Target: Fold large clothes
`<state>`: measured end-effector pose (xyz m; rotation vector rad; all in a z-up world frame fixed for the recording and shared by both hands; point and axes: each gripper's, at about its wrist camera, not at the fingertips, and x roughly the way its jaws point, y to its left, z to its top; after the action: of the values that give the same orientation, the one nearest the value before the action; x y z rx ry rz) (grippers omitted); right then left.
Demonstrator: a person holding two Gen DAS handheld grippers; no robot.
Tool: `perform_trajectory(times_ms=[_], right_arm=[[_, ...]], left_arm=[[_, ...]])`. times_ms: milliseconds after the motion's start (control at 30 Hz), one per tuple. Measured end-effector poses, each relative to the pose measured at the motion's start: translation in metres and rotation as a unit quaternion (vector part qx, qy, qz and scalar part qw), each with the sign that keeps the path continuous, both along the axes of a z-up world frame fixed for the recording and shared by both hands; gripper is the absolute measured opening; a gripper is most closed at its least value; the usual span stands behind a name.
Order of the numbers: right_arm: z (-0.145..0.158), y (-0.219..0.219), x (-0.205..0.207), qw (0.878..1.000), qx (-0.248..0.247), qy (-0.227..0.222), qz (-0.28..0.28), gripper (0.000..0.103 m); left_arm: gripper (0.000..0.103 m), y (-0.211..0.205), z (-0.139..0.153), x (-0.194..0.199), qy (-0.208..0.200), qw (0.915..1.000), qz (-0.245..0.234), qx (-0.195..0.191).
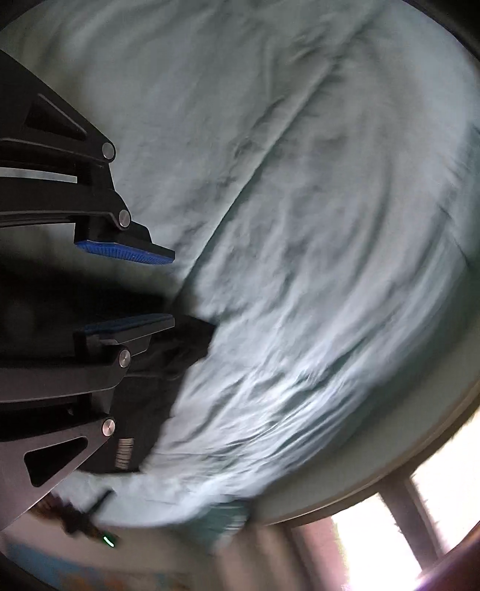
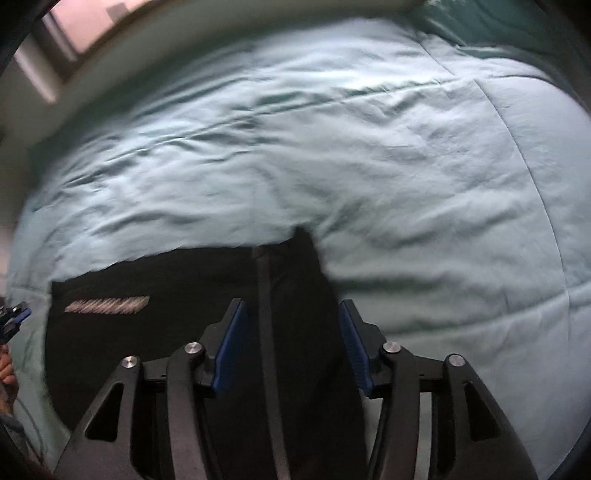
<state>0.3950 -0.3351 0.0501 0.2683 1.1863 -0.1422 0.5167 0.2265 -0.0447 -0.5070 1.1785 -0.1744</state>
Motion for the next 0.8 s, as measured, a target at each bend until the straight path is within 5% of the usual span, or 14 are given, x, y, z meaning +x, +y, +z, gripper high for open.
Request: perform_trajectory(times_ms=[67, 200, 333, 433, 533, 633, 733, 800], right_arm=[[0.007, 0.027, -0.021, 1.000, 0.005, -0.003, 0.025, 0.072], [0.010, 0.092, -0.055, 0.997, -0.017, 0.003, 0.074, 0.072], [0.001, 0.128, -0.077, 0.995, -0.028, 0.003, 0.095, 0.072], [-0.011, 0.142, -0.083, 0.994, -0.031, 0.009, 0.102, 0.072], [-0.048, 0.153, -0.083, 0.991, -0.060, 0.039, 0.109, 0.072], [-0.088, 0.152, -0.082, 0.990, -0.043, 0.081, 0.105, 0.074], [-0.097, 0.152, -0.081, 0.990, -0.050, 0.082, 0.099, 0.074], [-0.090, 0.149, -0.080, 0.990, -0.038, 0.088, 0.100, 0.074]], left_arm=[[0.029, -0.037, 0.021, -0.025, -0.024, 0.9986, -0.047, 0.004], [0.034, -0.113, 0.032, -0.067, -0.040, 0.9911, -0.126, 0.013], [0.034, -0.187, 0.023, -0.104, -0.057, 0.9832, -0.171, 0.027], [0.034, -0.230, 0.004, -0.125, -0.064, 0.9726, -0.207, 0.083], [0.035, -0.242, -0.040, -0.126, -0.025, 0.9730, -0.204, 0.104], [0.035, -0.238, -0.079, -0.114, 0.018, 0.9785, -0.187, 0.084], [0.036, -0.256, -0.078, -0.119, 0.000, 0.9657, -0.212, 0.150], [0.036, -0.256, -0.071, -0.119, -0.002, 0.9643, -0.216, 0.154]])
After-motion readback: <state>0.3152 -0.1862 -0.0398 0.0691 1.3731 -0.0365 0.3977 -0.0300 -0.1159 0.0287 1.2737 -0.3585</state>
